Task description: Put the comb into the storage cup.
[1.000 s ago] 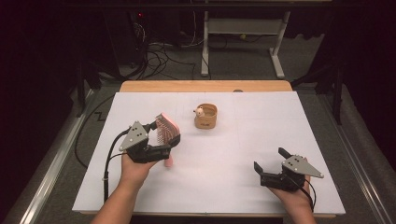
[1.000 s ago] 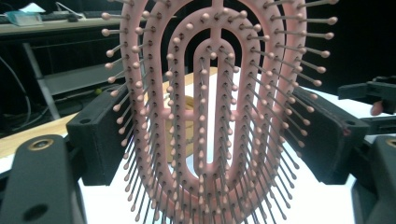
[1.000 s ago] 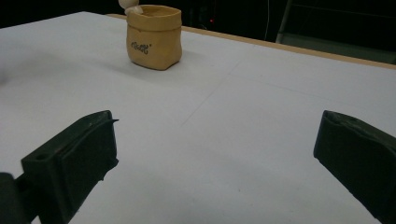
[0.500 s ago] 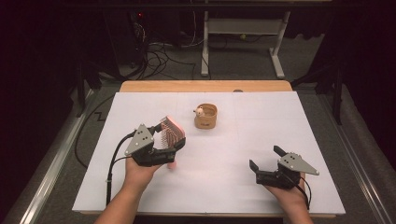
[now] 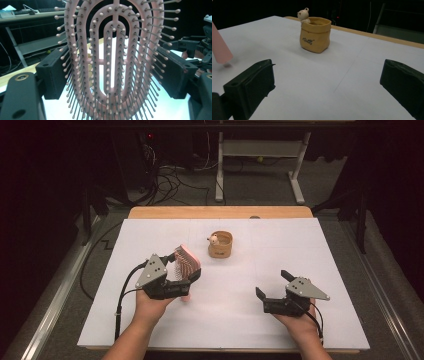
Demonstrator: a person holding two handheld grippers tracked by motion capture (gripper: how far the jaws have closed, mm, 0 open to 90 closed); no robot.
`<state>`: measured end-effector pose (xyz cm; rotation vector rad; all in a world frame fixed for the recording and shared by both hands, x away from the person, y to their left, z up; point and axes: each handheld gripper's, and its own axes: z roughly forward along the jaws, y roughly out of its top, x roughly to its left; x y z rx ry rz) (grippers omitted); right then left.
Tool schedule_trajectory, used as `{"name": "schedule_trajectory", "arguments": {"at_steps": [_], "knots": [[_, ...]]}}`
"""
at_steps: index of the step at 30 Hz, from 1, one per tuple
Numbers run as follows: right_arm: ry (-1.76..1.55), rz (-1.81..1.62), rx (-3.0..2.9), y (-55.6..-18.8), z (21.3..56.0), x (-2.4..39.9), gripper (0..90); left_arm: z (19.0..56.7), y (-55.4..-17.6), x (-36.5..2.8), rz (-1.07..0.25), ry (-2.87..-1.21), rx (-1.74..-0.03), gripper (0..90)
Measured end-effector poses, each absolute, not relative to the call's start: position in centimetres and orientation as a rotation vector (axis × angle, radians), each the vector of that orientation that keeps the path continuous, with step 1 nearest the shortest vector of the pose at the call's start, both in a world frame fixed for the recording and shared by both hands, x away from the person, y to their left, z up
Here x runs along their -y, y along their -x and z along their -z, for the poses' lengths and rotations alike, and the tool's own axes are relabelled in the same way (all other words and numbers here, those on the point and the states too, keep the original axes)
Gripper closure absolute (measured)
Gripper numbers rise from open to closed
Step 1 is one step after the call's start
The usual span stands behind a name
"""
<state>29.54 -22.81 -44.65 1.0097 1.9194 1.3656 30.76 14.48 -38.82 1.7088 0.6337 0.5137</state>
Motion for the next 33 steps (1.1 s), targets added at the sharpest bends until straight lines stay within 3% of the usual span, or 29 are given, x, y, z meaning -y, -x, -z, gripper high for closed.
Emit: {"name": "schedule_trajectory", "arguments": {"at_steps": [33], "knots": [[-0.786, -1.649, -1.946, -29.2, 36.6, 14.8, 3.6, 39.1, -29.5, -11.0, -0.488, -1.743, -0.574, 20.1]]}}
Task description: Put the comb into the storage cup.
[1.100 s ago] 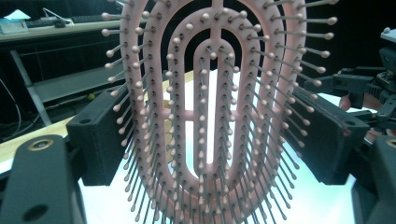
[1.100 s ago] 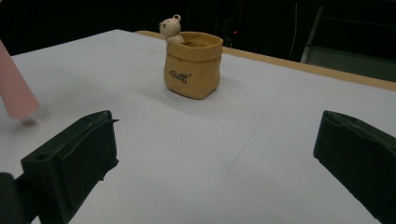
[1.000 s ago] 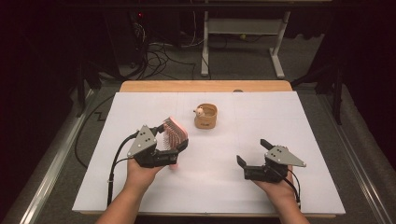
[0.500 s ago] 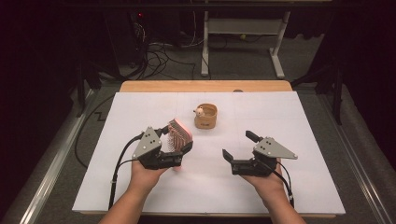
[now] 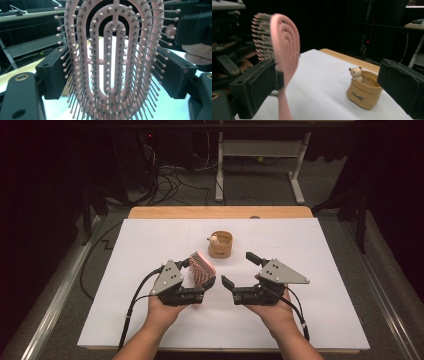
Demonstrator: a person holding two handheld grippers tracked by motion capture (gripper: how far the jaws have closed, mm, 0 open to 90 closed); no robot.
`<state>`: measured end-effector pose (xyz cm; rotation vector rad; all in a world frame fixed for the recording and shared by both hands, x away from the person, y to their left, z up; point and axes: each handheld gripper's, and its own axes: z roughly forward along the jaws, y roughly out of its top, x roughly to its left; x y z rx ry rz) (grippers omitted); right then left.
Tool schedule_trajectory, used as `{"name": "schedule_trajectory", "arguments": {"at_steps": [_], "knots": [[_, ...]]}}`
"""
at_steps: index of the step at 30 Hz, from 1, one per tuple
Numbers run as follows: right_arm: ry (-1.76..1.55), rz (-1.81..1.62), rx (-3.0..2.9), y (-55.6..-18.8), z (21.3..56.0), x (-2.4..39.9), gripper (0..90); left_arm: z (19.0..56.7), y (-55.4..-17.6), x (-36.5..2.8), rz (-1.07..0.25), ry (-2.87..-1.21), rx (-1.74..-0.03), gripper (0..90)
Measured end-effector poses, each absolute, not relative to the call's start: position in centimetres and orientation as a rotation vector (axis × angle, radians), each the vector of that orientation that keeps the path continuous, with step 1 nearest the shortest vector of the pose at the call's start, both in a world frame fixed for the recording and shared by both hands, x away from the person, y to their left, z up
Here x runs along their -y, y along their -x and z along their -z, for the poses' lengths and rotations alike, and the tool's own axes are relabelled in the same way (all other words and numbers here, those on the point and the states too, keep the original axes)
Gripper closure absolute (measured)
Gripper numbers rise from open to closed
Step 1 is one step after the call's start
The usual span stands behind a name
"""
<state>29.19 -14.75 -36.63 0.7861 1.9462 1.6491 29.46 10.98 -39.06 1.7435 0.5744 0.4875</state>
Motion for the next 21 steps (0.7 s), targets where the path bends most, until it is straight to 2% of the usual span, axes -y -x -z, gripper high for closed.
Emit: {"name": "schedule_trajectory", "arguments": {"at_steps": [13, 21], "knots": [[-0.723, -1.725, -1.963, -28.4, 35.3, 12.5, 7.2, 39.2, -28.8, -9.6, -0.480, -1.763, -0.563, 20.1], [-0.707, -1.762, -1.998, -28.9, 35.8, 11.2, 24.9, 39.2, -28.7, -9.3, -0.482, -1.767, -0.568, 20.1]]}}
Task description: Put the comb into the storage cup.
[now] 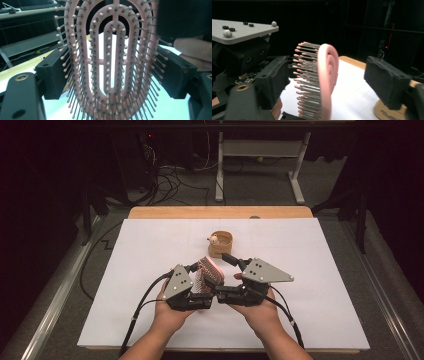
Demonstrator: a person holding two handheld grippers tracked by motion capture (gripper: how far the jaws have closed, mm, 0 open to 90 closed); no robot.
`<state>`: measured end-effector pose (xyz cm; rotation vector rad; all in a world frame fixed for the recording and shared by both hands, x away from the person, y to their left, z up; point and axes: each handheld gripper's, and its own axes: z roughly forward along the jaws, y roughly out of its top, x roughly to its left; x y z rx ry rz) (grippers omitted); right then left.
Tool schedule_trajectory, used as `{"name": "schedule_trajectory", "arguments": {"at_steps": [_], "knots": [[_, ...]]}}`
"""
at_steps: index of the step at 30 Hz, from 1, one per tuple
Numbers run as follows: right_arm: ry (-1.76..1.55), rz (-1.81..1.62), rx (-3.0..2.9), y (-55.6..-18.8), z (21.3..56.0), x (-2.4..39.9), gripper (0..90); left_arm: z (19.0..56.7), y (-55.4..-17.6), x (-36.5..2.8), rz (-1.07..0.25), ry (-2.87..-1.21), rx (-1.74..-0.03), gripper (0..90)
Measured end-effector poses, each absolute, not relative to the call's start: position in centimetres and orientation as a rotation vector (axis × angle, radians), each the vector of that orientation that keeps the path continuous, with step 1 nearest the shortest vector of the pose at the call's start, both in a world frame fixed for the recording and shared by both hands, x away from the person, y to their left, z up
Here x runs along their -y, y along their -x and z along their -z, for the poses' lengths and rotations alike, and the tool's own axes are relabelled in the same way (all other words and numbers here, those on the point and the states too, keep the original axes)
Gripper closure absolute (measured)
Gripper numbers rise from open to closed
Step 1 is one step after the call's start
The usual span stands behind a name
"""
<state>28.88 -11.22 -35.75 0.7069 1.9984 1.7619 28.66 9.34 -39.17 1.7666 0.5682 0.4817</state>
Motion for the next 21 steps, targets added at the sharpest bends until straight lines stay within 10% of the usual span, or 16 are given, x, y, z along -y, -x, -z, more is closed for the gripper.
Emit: {"name": "schedule_trajectory", "arguments": {"at_steps": [21], "knots": [[-0.767, -1.673, -2.078, -29.3, 36.1, 9.8, 50.6, 39.2, -28.7, -9.2, -0.523, -1.775, -0.598, 20.1]]}}
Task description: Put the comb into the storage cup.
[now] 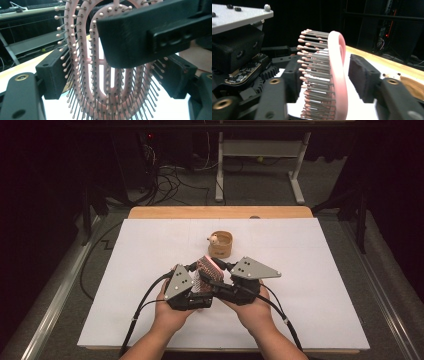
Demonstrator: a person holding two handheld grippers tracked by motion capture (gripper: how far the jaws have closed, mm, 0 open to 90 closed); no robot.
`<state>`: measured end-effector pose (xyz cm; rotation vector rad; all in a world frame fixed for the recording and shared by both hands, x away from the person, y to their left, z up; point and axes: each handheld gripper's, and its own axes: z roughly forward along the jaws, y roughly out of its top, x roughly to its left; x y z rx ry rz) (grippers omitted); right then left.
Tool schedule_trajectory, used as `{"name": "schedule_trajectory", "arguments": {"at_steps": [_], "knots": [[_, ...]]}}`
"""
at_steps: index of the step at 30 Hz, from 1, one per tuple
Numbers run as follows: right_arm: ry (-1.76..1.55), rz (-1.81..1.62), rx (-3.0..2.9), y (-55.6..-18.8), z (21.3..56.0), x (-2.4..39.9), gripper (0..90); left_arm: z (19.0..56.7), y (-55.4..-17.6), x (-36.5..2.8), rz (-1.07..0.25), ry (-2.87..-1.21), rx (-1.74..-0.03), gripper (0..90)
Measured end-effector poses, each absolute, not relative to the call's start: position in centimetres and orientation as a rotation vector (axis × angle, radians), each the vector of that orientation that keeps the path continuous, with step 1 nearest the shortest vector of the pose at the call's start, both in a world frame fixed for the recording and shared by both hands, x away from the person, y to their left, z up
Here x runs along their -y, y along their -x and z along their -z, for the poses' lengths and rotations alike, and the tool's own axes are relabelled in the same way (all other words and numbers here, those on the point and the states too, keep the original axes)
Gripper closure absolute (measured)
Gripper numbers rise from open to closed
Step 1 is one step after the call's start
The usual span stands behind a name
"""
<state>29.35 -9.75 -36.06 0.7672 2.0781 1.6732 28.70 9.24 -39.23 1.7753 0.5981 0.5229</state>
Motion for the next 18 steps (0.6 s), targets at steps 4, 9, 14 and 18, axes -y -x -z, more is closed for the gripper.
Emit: {"name": "schedule_trajectory", "arguments": {"at_steps": [4, 9, 14, 18], "knots": [[-0.769, -1.649, -2.085, -29.40, 36.04, 9.60, 53.8, 39.18, -28.71, -9.29, -0.523, -1.768, -0.605, 20.1], [-0.770, -1.641, -2.101, -29.47, 35.96, 9.42, 56.6, 39.17, -28.62, -9.31, -0.546, -1.769, -0.607, 20.1], [-0.775, -1.646, -2.115, -29.48, 36.02, 9.25, 60.5, 39.24, -28.64, -9.32, -0.554, -1.773, -0.616, 20.0], [-0.787, -1.636, -2.112, -29.46, 36.05, 9.20, 61.5, 39.30, -28.62, -9.23, -0.562, -1.773, -0.618, 20.0]]}}
